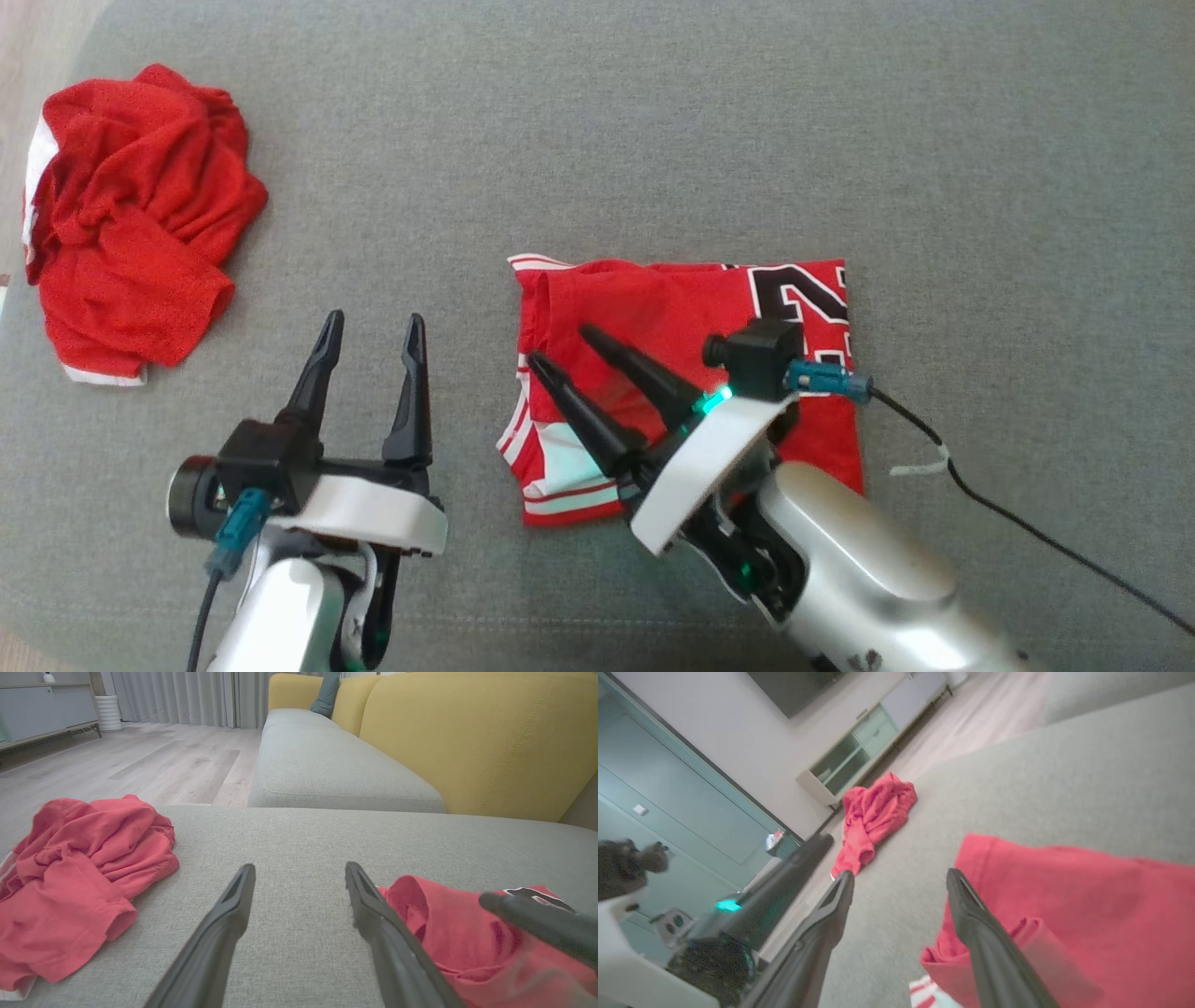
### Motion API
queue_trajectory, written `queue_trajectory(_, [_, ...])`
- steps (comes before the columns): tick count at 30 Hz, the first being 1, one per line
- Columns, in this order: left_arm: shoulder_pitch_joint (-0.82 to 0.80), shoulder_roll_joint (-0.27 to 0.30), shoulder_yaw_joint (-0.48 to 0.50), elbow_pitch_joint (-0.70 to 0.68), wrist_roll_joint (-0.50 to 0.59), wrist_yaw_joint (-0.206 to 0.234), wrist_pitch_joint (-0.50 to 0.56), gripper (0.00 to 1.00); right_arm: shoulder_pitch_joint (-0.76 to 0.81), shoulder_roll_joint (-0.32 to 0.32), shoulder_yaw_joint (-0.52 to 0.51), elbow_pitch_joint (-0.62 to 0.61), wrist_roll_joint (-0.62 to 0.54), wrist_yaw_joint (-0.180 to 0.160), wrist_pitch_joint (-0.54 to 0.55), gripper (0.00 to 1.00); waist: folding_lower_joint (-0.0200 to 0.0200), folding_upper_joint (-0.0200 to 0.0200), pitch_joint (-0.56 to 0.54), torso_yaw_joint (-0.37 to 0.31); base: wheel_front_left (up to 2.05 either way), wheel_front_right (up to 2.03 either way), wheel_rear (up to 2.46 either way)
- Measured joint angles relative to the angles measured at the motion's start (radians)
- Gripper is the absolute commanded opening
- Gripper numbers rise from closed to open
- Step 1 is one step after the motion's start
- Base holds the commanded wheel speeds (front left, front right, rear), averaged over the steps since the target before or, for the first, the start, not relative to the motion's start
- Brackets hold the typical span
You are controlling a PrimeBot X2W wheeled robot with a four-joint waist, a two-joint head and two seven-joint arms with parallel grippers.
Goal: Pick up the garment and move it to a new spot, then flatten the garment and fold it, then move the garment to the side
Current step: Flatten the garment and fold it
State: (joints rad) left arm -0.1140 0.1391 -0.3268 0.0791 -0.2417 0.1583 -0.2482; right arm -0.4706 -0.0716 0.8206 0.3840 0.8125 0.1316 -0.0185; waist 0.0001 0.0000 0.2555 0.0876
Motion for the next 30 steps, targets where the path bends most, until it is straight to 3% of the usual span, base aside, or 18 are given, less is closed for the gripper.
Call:
queue_trajectory(5, [0.0, -0.001, 0.001, 0.008, 0.0, 0.0, 0.0, 1.0, -0.058, 0.0, 0.021, -0.047, 0.003, 0.0, -0.116, 1.0, 0.0, 0.0, -0.006, -0.008, 0.0, 0.0, 0.0])
queue_trajectory(8, [0.0, 0.0, 0.003, 0.009, 0.0, 0.0, 0.0, 1.0, -0.078, 0.001, -0.023, -0.07, -0.035, 0.0, -0.166, 1.0, 0.0, 0.0, -0.013, -0.015, 0.0, 0.0, 0.0])
queue_trajectory(12, [0.0, 0.0, 0.009, 0.008, 0.0, 0.002, -0.001, 1.0, -0.074, -0.011, -0.158, -0.077, -0.135, 0.0, -0.181, 1.0, 0.0, 0.0, -0.018, -0.028, 0.0, 0.0, 0.0])
queue_trajectory(20, [0.003, 0.005, 0.016, 0.002, 0.0, 0.01, -0.001, 1.0, 0.068, -0.133, -0.462, -0.166, -0.331, 0.0, -0.128, 1.0, 0.0, 0.0, -0.027, -0.057, 0.0, 0.0, 0.0])
queue_trajectory(26, [0.009, 0.013, 0.016, -0.004, 0.0, 0.011, -0.001, 1.0, 0.24, -0.15, -0.649, -0.272, -0.428, 0.0, -0.06, 1.0, 0.0, 0.0, -0.036, -0.081, 0.0, 0.0, 0.0])
queue_trajectory(30, [0.009, 0.017, 0.016, -0.01, 0.0, 0.011, -0.001, 1.0, 0.315, -0.142, -0.716, -0.35, -0.466, 0.0, -0.028, 1.0, 0.0, 0.0, -0.039, -0.096, 0.0, 0.0, 0.0])
